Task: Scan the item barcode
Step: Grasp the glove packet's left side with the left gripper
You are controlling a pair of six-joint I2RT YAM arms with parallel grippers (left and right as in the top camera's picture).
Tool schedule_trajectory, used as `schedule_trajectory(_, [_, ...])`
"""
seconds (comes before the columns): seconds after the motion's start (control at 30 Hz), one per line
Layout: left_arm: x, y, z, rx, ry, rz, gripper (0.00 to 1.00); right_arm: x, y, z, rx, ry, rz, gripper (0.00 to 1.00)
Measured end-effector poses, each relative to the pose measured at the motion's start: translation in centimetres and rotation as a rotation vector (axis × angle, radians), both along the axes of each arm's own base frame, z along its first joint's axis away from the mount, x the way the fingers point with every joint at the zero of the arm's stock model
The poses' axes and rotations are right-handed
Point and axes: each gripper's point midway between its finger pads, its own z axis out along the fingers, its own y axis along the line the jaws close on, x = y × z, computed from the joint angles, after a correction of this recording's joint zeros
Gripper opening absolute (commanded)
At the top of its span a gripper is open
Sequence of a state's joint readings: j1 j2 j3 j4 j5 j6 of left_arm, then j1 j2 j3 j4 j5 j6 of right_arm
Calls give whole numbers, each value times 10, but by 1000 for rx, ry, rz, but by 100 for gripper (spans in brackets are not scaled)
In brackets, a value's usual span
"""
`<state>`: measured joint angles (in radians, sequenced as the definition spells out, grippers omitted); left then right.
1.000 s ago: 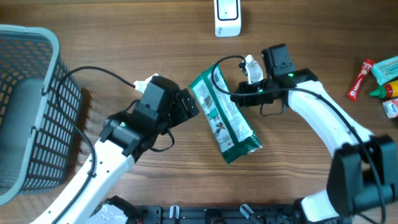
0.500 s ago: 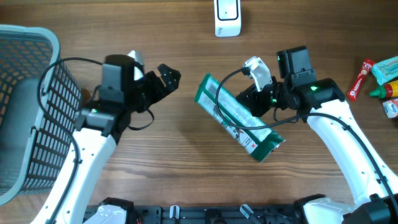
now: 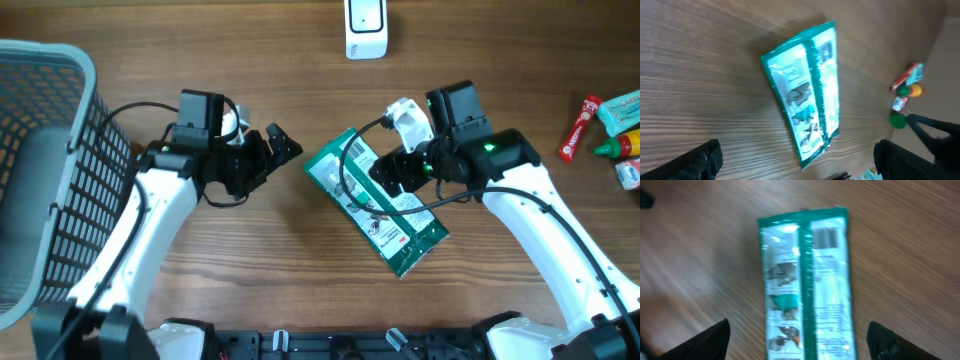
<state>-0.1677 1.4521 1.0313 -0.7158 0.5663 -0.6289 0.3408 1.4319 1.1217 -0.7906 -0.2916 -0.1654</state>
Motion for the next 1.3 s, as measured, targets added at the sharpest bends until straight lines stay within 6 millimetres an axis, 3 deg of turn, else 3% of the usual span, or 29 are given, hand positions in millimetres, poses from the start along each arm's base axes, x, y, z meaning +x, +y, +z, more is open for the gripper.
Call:
schedule_trajectory(0.1, [0,0,-16,12,53,1,100,1,-6,-20,-32,18,-37,98])
schedule_trajectory(0.2, [-2,1,-27,16,101,13,100,0,-11,-61,-66,66,-55,90])
schedule_trajectory(0.23, [-2,1,-30,15,117,23,100,-8,-15,-88,-98,129,-59,90])
schedule_trajectory(0.3, [-1,1,-30,16,124,33,100,-10,-16,-104,-116,171,-64,90])
schedule_trajectory(0.4, [-1,2,-31,17,127,40,100,-8,-20,-135,-158,224,-75,73])
schedule_trajectory(0.47, [-1,2,-31,17,131,43,100,-7,-21,-143,-171,237,-87,62])
schedule_trajectory(0.5, [-2,2,-31,19,132,44,100,-5,-22,-145,-176,234,-88,48])
schedule_trajectory(0.57, [-2,3,-32,24,132,47,100,-4,-22,-145,-178,235,-92,7])
schedule_trajectory(0.6, [-1,3,-32,25,132,47,100,-4,-23,-147,-185,239,-97,4])
schedule_trajectory(0.77, [-4,4,-36,29,139,48,100,-5,-20,-147,-163,261,-120,4])
schedule_trajectory(0.93, [-23,7,-56,42,202,48,100,-5,-5,-140,-70,310,-118,4])
schedule_trajectory(1.1, [-29,8,-66,44,218,51,100,8,18,-105,136,309,-94,4])
schedule_trajectory(1.2, [-18,7,-64,33,165,54,100,12,27,-76,227,267,-64,4])
schedule_trajectory(1.3, [-6,4,-60,19,107,53,100,10,34,-69,272,280,-48,5])
